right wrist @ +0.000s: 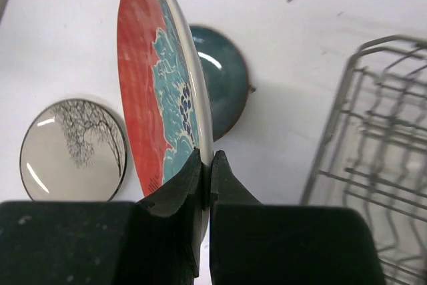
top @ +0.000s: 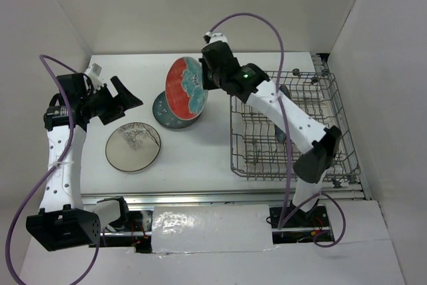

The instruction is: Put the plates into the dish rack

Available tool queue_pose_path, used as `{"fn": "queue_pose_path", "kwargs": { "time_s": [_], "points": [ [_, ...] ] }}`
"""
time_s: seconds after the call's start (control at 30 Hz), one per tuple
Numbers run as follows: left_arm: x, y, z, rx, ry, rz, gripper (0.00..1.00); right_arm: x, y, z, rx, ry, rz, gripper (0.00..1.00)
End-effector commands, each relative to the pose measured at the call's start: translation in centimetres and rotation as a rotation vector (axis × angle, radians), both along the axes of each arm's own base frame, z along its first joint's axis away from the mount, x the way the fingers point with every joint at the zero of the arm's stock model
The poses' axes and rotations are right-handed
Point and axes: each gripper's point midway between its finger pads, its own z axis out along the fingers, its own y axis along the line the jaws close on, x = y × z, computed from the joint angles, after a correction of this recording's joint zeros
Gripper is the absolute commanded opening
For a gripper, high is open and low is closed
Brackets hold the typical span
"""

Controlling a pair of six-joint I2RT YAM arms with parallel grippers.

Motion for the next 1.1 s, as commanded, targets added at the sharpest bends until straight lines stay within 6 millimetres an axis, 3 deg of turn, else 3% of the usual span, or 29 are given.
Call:
{"fn": "queue_pose_path", "kwargs": {
  "time_s": [0.0, 0.2, 0.37, 0.47, 0.6, 0.83, 1.07],
  "points": [
    [0.0, -0.5, 2.4, -0.004, -0.079, -0.029, 0.99, -1.5, -5.4, 14.5, 0.176, -0.303, -0.139, 0.00],
    [0.1, -1.0, 2.2, -0.026, -0.084, -0.066, 0.99, -4.3, -13.7, 17.8, 0.083, -0.405, -0.345, 0.00],
    [0.2, -3.0, 2.1, -0.029, -0.097, -0.158, 0.98, -6.4, -19.7, 18.8, -0.013, -0.453, -0.511, 0.00],
    [0.3, -3.6, 1.8, -0.031, -0.079, -0.181, 0.98, -7.3, -21.9, 18.8, -0.018, -0.460, -0.557, 0.00],
    [0.7, -4.2, 1.7, -0.051, -0.072, -0.206, 0.98, -7.4, -23.2, 18.9, 0.025, -0.466, -0.564, 0.00],
    [0.6, -5.5, 1.3, -0.047, -0.060, -0.252, 0.99, -6.3, -22.5, 17.9, 0.033, -0.433, -0.536, 0.00],
    [0.5, -6.1, 0.8, -0.044, -0.053, -0.282, 0.99, -6.0, -23.4, 16.6, -0.012, -0.409, -0.582, 0.00]
  ]
}}
